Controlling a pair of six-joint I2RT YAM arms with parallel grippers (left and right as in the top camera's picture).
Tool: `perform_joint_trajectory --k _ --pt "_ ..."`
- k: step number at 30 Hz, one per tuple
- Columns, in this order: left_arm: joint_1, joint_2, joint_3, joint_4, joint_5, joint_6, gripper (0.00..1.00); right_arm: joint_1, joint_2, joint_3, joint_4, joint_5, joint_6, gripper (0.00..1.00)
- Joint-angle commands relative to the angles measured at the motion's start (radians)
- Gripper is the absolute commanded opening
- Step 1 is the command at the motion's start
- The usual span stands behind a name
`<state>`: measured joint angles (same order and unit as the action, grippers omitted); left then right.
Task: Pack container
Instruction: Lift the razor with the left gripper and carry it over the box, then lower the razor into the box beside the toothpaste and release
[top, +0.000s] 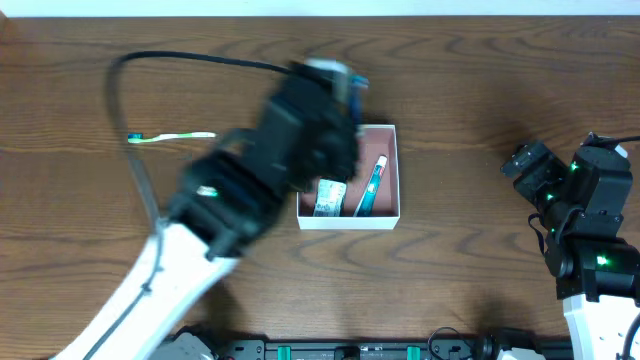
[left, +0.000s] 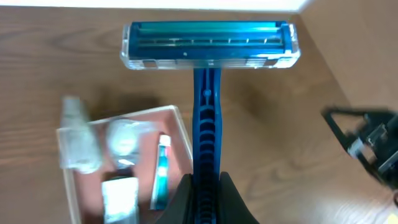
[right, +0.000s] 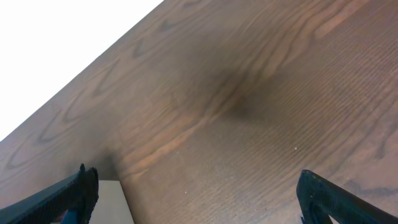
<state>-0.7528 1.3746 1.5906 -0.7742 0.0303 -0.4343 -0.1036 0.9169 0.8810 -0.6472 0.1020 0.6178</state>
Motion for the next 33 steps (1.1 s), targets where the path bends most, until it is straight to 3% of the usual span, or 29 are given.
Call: perform_joint_trajectory --k 1,6,14,23,33 --pt "-0.115 0.095 -0.005 0.031 -0.211 -0.031 0.06 -0.008 0.000 0.003 0.000 0.006 0.006 0.99" --pt "-0.198 0.281 -0.005 0.080 -0.316 -0.053 0.06 -0.008 0.000 0.003 0.000 0.006 0.006 0.99" --pt "-0.167 0.463 -0.005 0.080 -0.343 -0.197 0.06 -0.008 0.000 0.003 0.000 0.006 0.006 0.99" --pt "-0.132 0.520 -0.024 0.069 -0.342 -0.304 0.06 -0.008 0.000 0.003 0.000 0.006 0.006 0.99" --pt "-0.134 0.586 -0.027 0.069 -0.291 -0.304 0.06 -0.008 0.000 0.003 0.000 0.006 0.006 0.99"
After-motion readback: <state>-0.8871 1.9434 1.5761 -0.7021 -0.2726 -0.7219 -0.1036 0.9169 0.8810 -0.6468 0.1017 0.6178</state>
